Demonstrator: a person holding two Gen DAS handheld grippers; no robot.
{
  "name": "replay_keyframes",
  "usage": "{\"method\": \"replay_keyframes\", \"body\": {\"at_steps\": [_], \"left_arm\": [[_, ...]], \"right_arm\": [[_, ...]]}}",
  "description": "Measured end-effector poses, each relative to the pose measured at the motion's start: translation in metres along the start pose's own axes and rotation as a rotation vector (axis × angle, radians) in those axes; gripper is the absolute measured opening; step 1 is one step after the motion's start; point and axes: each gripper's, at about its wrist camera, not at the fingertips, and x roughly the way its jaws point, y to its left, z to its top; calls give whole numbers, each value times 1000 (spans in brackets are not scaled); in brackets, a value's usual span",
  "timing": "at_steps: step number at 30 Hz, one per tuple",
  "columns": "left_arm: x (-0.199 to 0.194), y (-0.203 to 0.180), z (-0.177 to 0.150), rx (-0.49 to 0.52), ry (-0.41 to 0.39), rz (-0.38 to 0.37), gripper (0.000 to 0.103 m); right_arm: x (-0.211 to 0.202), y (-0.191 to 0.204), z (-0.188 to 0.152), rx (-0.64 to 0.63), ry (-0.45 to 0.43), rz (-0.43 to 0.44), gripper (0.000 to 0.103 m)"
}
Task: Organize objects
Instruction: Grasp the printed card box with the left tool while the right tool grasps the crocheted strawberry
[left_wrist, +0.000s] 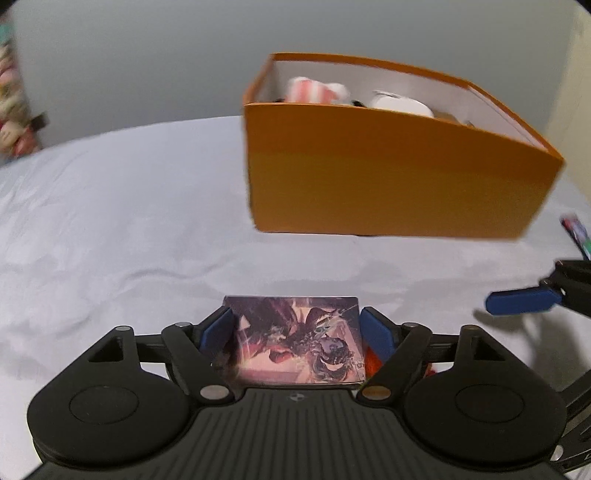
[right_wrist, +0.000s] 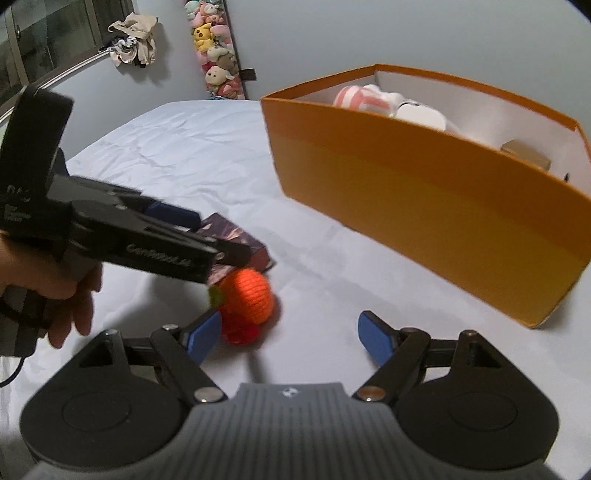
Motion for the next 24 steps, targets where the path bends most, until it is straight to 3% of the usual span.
{"method": "replay_keyframes", "body": {"at_steps": [6,12,15,20,21,24], "left_arm": [[-5,-7,14,388,61,-93,86],[-4,5,17,601,56,-246,87],[-4,10,19,684,50,-316,87],[2,17,25,740,128,-434,87],[3,17,24,754,155,-441,88],[4,18,21,828,137,-429,90]], "right_arm": [[6,4,-6,-22,14,20,82],[13,4,-8,-18,28,29,82],[14,6,-9,-41,33,35,82],[18,5,-10,-58,36,36,83],[19,5,-9,-58,36,36,83],[21,4,-9,-60,33,37,84]]}}
